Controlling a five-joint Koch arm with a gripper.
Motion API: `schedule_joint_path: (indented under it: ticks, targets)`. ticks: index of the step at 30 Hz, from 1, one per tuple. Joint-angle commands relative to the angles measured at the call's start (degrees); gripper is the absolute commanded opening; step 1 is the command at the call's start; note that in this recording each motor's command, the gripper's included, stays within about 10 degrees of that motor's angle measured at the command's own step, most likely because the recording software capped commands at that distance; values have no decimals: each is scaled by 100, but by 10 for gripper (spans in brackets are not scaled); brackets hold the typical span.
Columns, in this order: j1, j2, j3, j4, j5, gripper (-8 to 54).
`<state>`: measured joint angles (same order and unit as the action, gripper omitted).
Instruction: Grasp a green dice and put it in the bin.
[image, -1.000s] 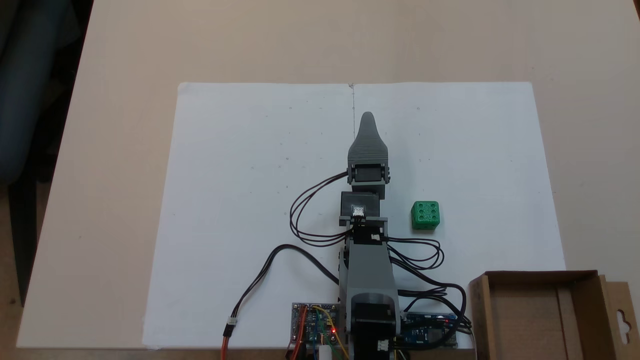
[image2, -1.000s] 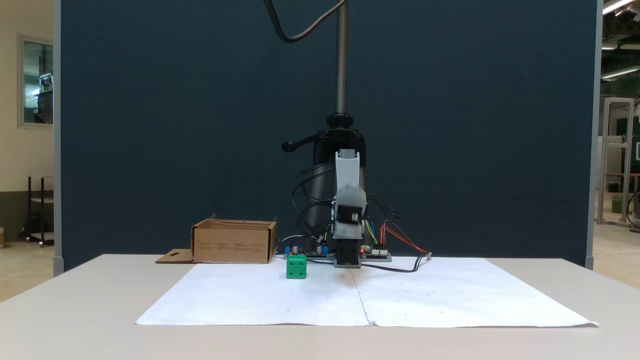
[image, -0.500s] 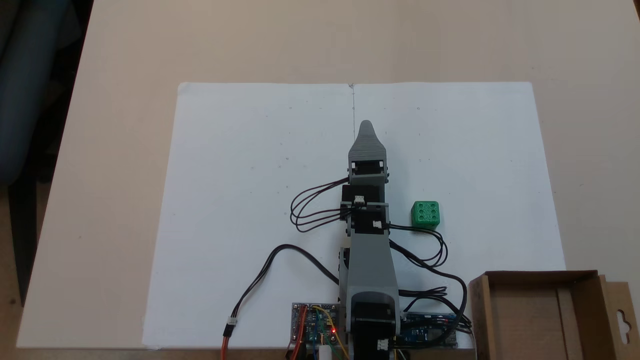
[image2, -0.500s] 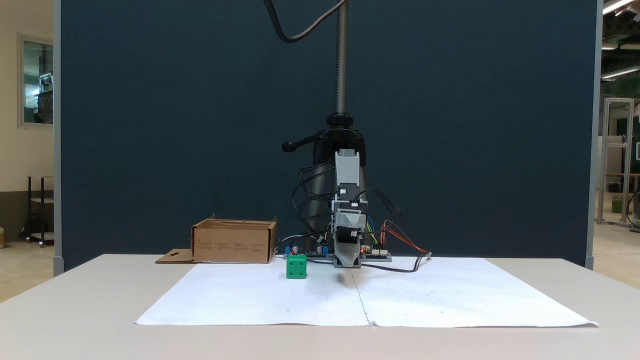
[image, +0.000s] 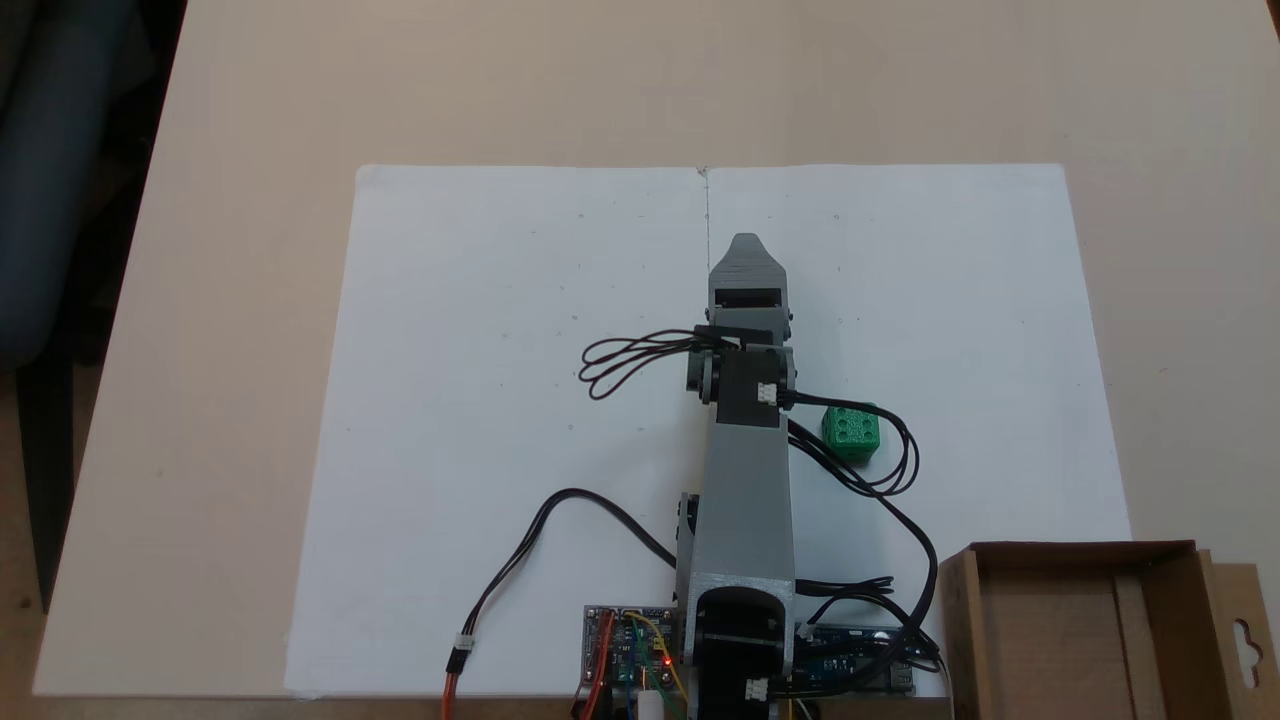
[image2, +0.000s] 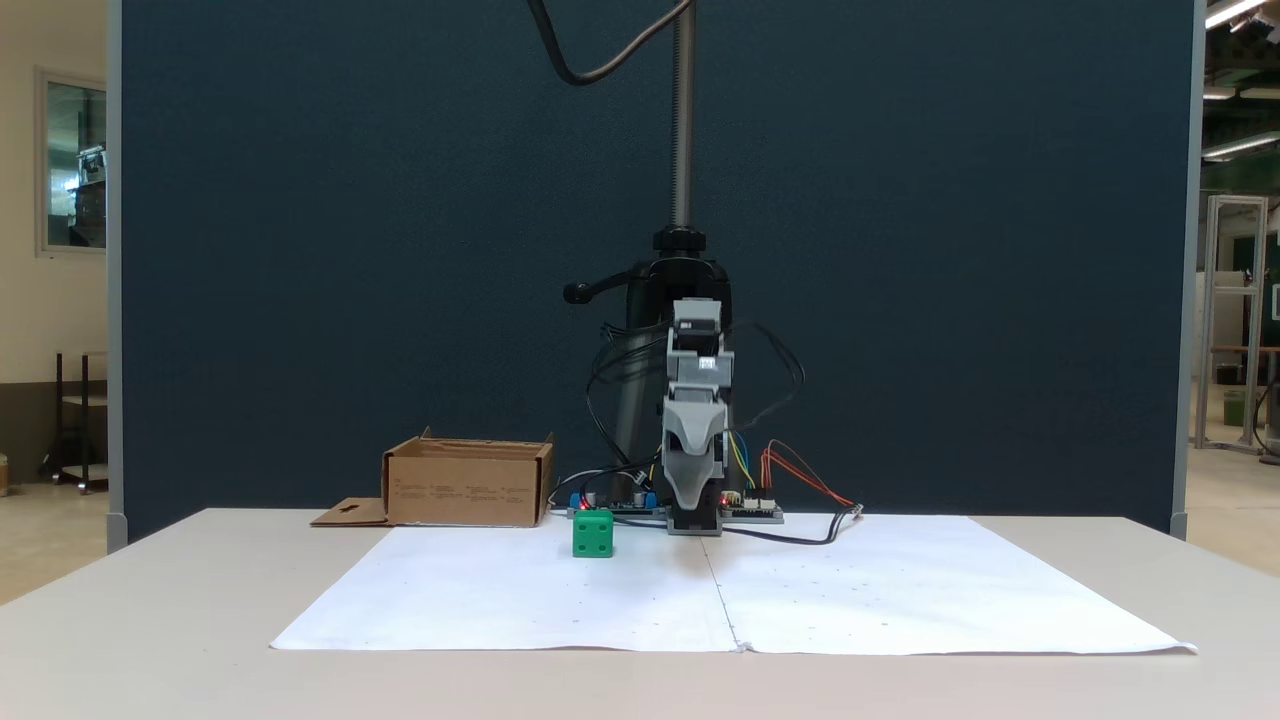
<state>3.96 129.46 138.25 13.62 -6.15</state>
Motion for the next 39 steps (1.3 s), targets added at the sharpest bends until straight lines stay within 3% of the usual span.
schedule_joint_path:
  ticks: [1,11,15,23,39]
  targets:
    - [26,624,-492,921,-281,442]
    - [114,536,-2118,3823,-290,431]
    - [325,360,-2329,3946,-369,431]
    - [1389,-976,-3305,3937,-1020,433]
    - [2180,-1116,-3410,4887,-1863,438]
